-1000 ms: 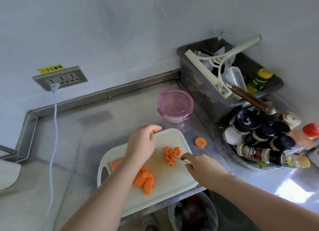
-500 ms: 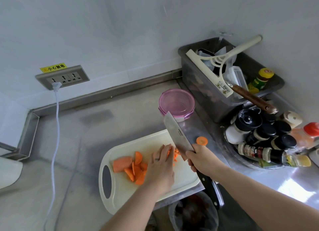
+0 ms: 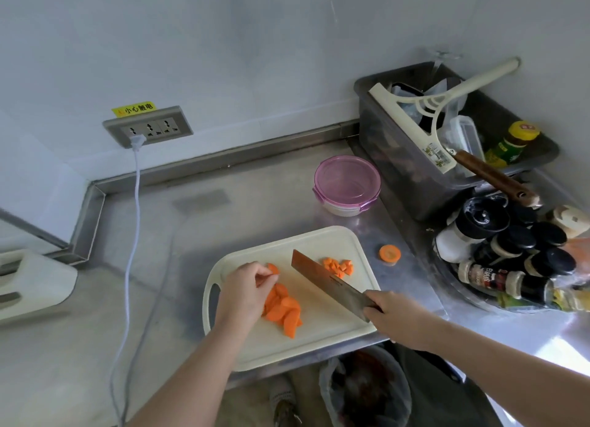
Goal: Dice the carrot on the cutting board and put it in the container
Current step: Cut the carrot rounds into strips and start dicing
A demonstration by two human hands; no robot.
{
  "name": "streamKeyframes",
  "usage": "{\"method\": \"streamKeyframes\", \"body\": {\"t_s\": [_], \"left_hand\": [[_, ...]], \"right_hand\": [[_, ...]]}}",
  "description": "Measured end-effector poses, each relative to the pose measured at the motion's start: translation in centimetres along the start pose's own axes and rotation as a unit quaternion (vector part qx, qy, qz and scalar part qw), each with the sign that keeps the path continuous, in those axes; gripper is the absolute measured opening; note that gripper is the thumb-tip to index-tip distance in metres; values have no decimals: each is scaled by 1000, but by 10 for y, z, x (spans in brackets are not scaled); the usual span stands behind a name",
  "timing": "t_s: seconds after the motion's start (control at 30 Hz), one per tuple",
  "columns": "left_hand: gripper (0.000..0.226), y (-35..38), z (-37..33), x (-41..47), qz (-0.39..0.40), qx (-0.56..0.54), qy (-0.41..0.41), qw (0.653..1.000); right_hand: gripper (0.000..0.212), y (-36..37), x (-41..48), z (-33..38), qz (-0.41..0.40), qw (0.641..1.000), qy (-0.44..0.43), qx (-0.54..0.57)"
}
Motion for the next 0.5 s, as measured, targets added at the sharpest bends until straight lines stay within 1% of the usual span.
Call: {"method": "streamKeyframes", "body": {"t_s": [0.13, 0.2, 0.27, 0.37, 0.43, 0.5], "left_hand": [[14, 4, 6, -14, 46, 97, 24, 994], [18, 7, 7, -22, 74, 144, 26, 987], [22, 12, 4, -30, 92, 182, 48, 978], [27, 18, -2, -36, 99, 211, 76, 970], [31, 21, -5, -36, 97, 217, 89, 967], [36, 27, -9, -34, 101, 247, 115, 957]], "right_hand": [[24, 8, 8, 1, 2, 1000, -5, -3], [23, 5, 16, 1, -14, 1000, -5, -17], [18, 0, 24, 1, -37, 999, 0, -34], [18, -8, 32, 4, -66, 998, 1, -21], [18, -12, 32, 9, -74, 997, -6, -2], [20, -15, 29, 15, -77, 997, -16, 7]]}}
Point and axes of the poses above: each hand's wrist, its own x-axis towards the middle knuckle, its own y-axis out of the palm, z = x × y, the point moved 7 cm from there along x, towards the middle knuckle, and after that the axes turned 7 degrees about -y, right-handed, at the moved point
